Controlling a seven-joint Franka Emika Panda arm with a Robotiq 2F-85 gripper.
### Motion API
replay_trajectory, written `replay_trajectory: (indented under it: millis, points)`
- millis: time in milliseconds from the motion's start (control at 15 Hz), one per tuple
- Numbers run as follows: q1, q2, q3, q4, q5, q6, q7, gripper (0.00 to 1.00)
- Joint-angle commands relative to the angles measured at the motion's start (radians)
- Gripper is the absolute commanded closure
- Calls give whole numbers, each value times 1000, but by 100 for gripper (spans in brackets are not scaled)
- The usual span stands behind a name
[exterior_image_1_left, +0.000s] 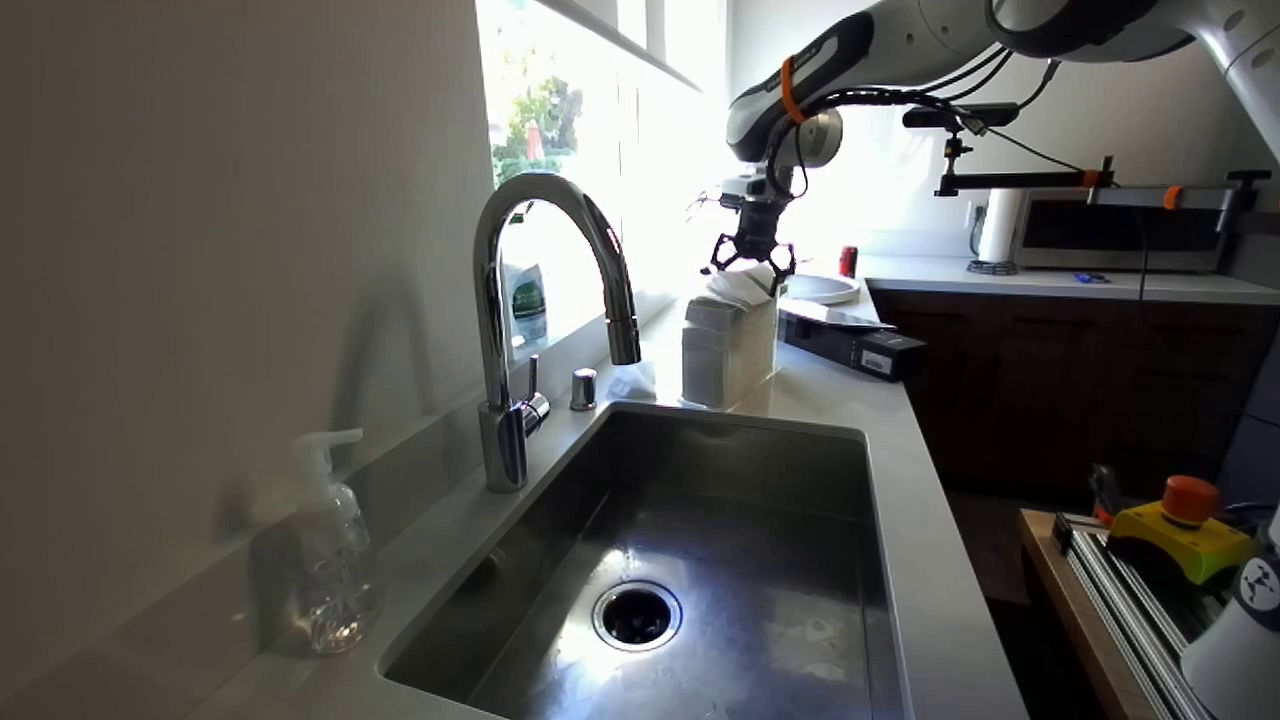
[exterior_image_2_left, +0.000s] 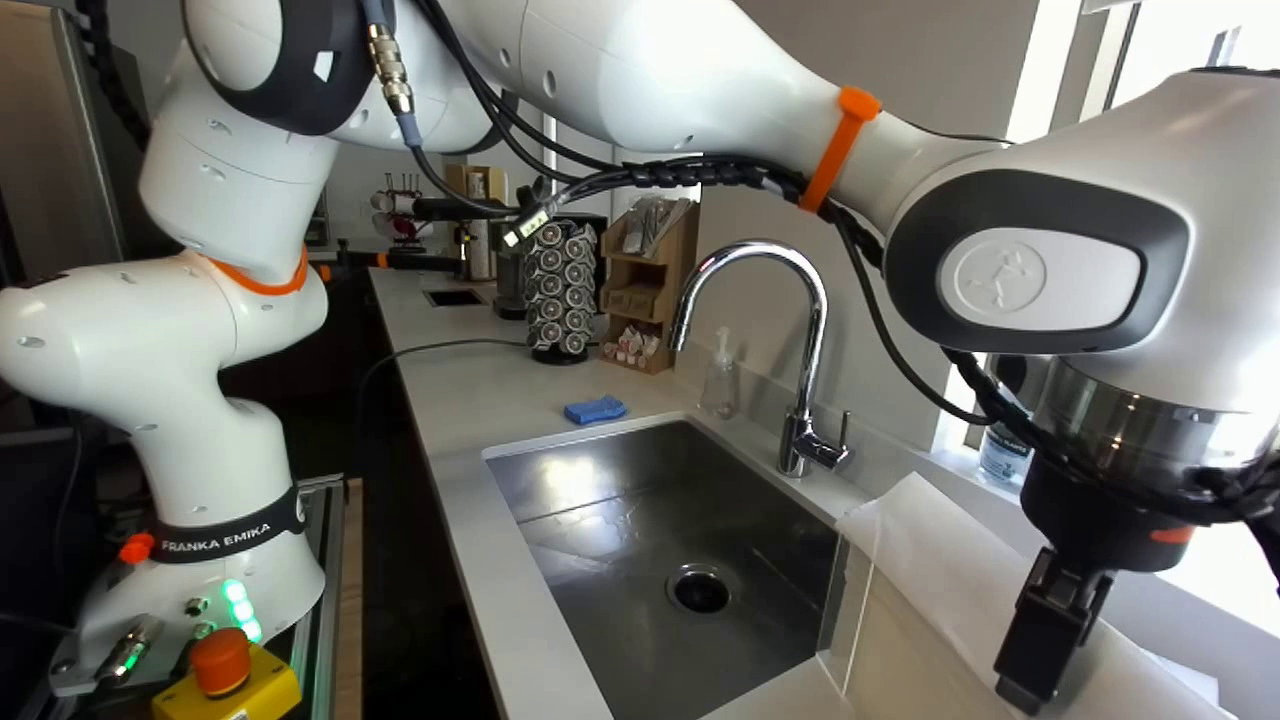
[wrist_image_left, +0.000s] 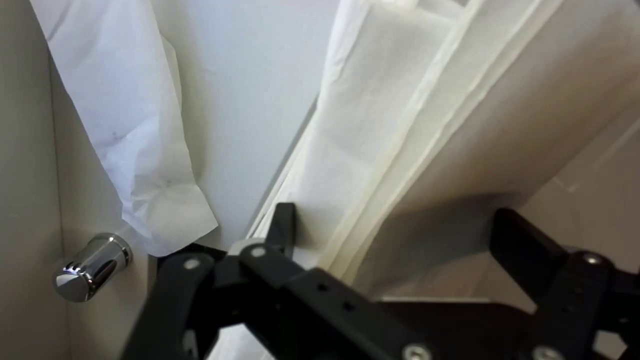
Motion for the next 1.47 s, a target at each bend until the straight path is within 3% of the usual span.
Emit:
replay_trajectory:
  millis: [0,67,133,200,267,333,400,467,533,600,667,733,867,933,1067,1133,1400]
  points:
    - [-139,46,236,54,-219,5,5,0]
    - [-30,57,73,61,-128,10,-100,0]
    - [-200,62,339,57,-304,28,5,0]
    - [-191,64,327,50,-317,44,-6,0]
    - [-141,55,244,39,-264,52,-76,0]
    - [-253,73,419,42,-379,50,-6,0]
    - [-258,72,422,38,-392,53,-14,0]
    - [-218,64,350,38,-340,55,-74,0]
    - [-329,78,524,32,-453,40,6,0]
    - [-288,64,449,32,-398,38,-35,0]
    - [-289,58,441,30,-369,35,-61,0]
    - [-361,68,552,22,-444,27,-4,0]
    - [-356,55,530,18,-409,23,-48,0]
    - [-408,74,611,19,-472,18,-8,0]
    - [-401,77,590,22,-467,17,-40,0]
    - [-425,85,626,20,-494,14,-20,0]
    - [-407,57,586,16,-462,2,0,0]
